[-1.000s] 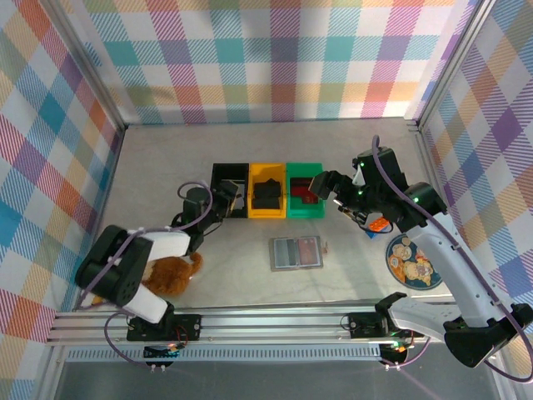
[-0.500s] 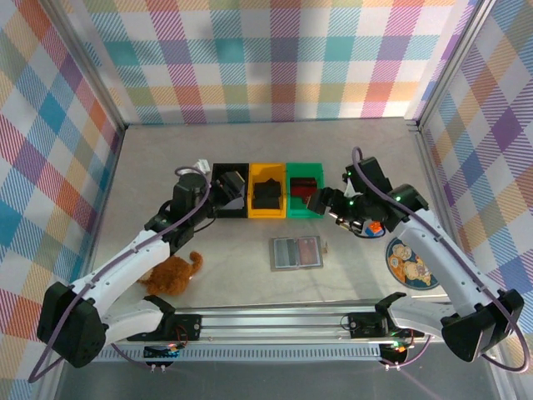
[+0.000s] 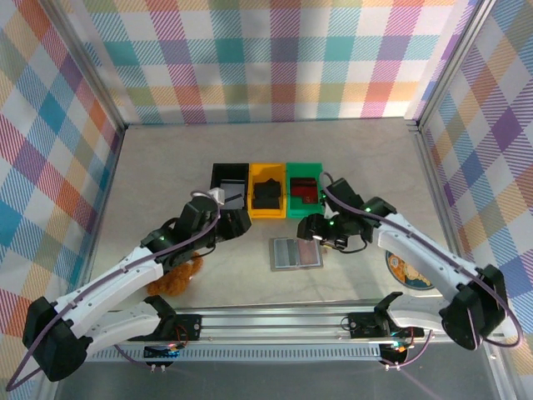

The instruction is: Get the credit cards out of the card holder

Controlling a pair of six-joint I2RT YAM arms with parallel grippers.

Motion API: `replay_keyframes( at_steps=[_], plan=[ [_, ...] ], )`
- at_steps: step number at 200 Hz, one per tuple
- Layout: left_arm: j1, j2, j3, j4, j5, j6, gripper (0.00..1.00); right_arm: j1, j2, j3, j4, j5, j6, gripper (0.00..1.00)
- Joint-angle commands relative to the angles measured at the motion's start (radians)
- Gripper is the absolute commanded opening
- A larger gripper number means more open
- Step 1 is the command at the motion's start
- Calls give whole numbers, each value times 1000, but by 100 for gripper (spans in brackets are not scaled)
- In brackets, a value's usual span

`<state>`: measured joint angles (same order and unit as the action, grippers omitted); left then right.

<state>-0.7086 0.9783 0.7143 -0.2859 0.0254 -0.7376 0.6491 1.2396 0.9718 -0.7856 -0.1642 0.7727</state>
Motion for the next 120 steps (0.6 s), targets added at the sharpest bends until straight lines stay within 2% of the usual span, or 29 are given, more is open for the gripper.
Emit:
replay_keyframes(
  at_steps=[1,36,52,68,97,120],
  plan=[
    [-23,-2,-42,-10,20,-25,62,21,63,-25,36,42,16,67],
    [-87,48,-37,-32,-15,22,62,25,123,-23,28,134,6,67],
    [-116,73,-38,-19,-19,38,62,26,157,-22,37,132,0,67],
    [-145,98,-30,-10,-28,57,62,26,190,-23,52,128,0,61],
    [-173,154,-12,-1,-39,80,61,26,245,-14,77,105,-25,58],
    [-181,215,-13,67,0,81,61,22,276,-11,87,113,-38,55]
  ],
)
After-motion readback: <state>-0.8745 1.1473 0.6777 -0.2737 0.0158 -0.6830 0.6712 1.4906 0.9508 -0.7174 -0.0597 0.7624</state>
